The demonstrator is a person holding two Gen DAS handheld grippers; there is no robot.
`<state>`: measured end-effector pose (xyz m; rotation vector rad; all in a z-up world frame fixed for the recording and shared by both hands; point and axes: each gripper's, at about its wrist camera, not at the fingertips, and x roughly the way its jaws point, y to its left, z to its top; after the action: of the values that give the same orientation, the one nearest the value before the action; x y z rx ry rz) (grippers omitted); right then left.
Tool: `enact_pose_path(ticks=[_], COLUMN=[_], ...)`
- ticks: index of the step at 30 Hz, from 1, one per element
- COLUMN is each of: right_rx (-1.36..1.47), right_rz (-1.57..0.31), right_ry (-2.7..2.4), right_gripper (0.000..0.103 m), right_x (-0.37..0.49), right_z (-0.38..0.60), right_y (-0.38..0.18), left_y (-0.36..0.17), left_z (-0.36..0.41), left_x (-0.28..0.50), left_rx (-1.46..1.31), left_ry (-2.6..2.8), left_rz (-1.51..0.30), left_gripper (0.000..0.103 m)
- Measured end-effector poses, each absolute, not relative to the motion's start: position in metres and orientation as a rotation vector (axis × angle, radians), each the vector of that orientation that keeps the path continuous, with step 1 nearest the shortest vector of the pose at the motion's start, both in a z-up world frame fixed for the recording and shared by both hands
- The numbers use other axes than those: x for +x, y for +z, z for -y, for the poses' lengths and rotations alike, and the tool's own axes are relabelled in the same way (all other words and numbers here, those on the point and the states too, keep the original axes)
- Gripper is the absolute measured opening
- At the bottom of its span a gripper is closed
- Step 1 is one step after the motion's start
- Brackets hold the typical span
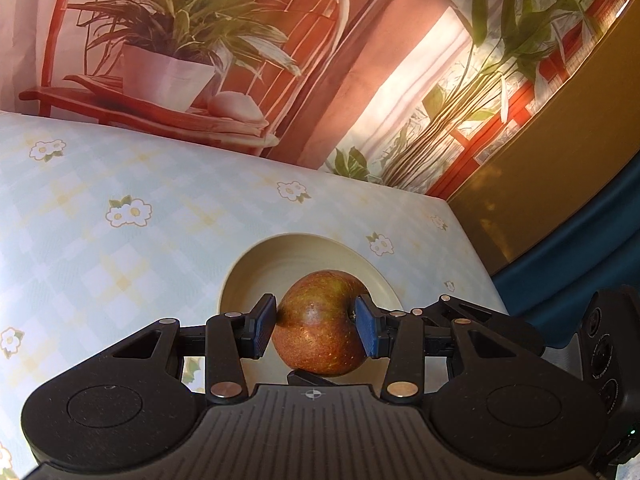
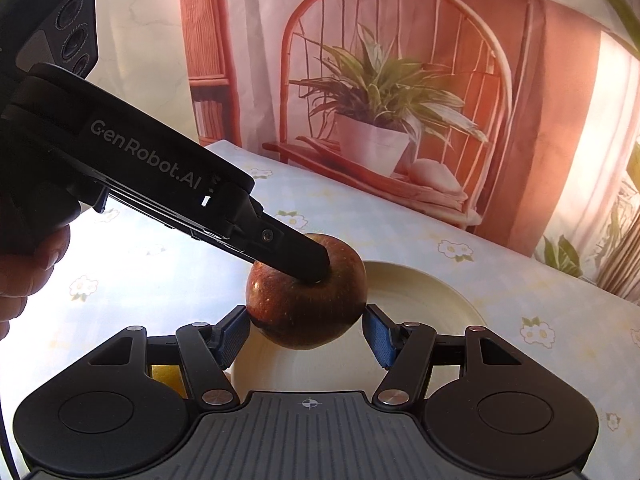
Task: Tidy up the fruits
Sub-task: 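Carry the red apple onto the cream plate and open the left gripper, then withdraw the left tool and move it over the yellow grapefruit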
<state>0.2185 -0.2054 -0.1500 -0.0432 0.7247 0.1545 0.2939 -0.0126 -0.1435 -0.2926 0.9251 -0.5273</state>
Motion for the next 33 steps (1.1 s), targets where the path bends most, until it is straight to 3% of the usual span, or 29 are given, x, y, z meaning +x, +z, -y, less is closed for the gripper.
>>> enact_pose_path(ticks=[21,25,33], right_rx=[-0.029,-0.024,-0.022], right_rz=[-0.813,-0.825,-0.779], right_ry=[0.148,0.132,0.093], right_gripper=[0.059,0.063,0.062], right_x=[0.262,0.259,0.234], right_z=[0.210,0.211,0.215], right_y=[-0.191,-0.188,-0.165], left_y=[-0.177,-0.171,-0.141], left_z=[0.006,0.006,-0.008], left_x=[0.333,0.328,0.292], left_rx=[-0.304,-0.278,-0.207], left_ry=[-0.488,-0.460,-0.393], left_rz=[-1.009,-0.990,-0.890], left_gripper=[0.046,0.046,0.046])
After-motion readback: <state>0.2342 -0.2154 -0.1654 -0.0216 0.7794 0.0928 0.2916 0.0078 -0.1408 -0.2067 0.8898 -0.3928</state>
